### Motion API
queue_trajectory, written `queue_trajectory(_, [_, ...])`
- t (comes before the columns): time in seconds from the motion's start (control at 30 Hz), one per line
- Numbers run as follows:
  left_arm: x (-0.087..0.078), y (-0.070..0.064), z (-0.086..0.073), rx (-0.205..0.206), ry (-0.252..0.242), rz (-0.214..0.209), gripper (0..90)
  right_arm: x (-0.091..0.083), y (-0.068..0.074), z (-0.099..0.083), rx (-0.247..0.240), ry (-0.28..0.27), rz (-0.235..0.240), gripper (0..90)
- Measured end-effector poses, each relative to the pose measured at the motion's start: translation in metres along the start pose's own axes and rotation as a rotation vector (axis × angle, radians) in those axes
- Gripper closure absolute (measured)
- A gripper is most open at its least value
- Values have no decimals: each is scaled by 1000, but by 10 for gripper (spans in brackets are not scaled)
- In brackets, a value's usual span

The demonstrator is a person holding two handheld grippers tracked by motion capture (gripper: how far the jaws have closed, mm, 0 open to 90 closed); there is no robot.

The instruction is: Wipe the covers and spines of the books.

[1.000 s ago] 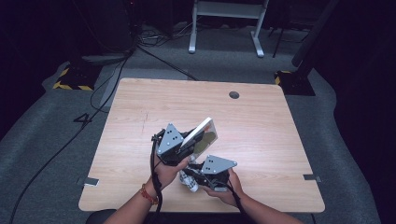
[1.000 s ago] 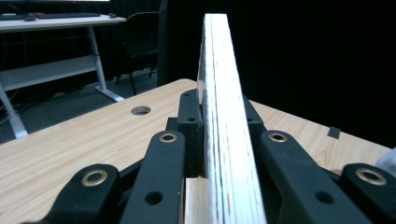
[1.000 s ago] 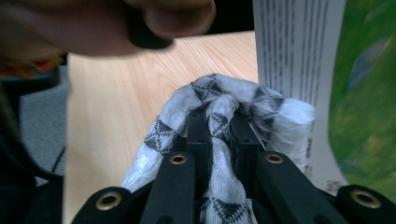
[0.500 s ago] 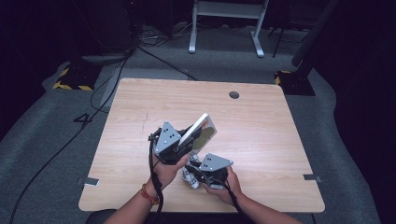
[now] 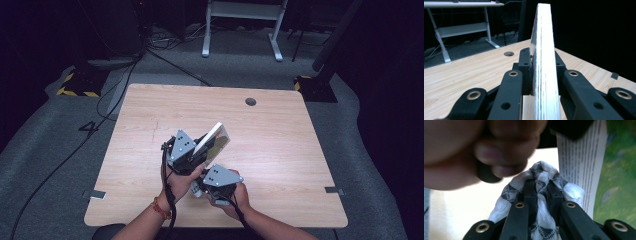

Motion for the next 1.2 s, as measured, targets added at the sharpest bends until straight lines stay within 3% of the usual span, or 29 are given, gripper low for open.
queue_trajectory(0.03, [0,0,1,-4,-4,-1,771,5,-2,-7,2,24,-22,825])
queue_trajectory(0.23, [-9,4,7,-19,-25,-13,777,13,-15,-37,47,108,-34,825])
queue_trajectory(0.37, [-11,6,9,-28,-35,-21,785,6,-27,-49,62,138,-52,826])
queue_trajectory(0.4, [-12,7,9,-34,-42,-26,786,1,-36,-57,73,157,-62,826])
queue_trajectory(0.5, [-15,6,12,-22,-57,-28,786,-3,-43,-64,91,173,-63,825])
queue_trajectory(0.53, [-16,6,13,-9,-59,-27,787,-8,-51,-71,110,181,-69,825])
queue_trajectory(0.67, [-18,9,13,1,-59,-21,787,-15,-64,-78,144,177,-87,825])
queue_trajectory(0.7, [-18,10,13,-8,-59,-27,788,-19,-74,-80,168,173,-100,825])
queue_trajectory(0.87, [-17,10,11,-6,-53,-43,789,-27,-88,-83,197,166,-112,825])
queue_trajectory(1.2, [-9,4,2,51,-6,-87,788,-66,-125,-73,203,102,-171,825])
Point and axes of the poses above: each handheld gripper's, and its own axes: x roughly forward along the jaws, z roughly out of its top, y roughly to its left, the point moved 8 cm from there along x, roughly forward along the jaws, and after that the axes turned 4 degrees about -z, right-handed, at the moved point
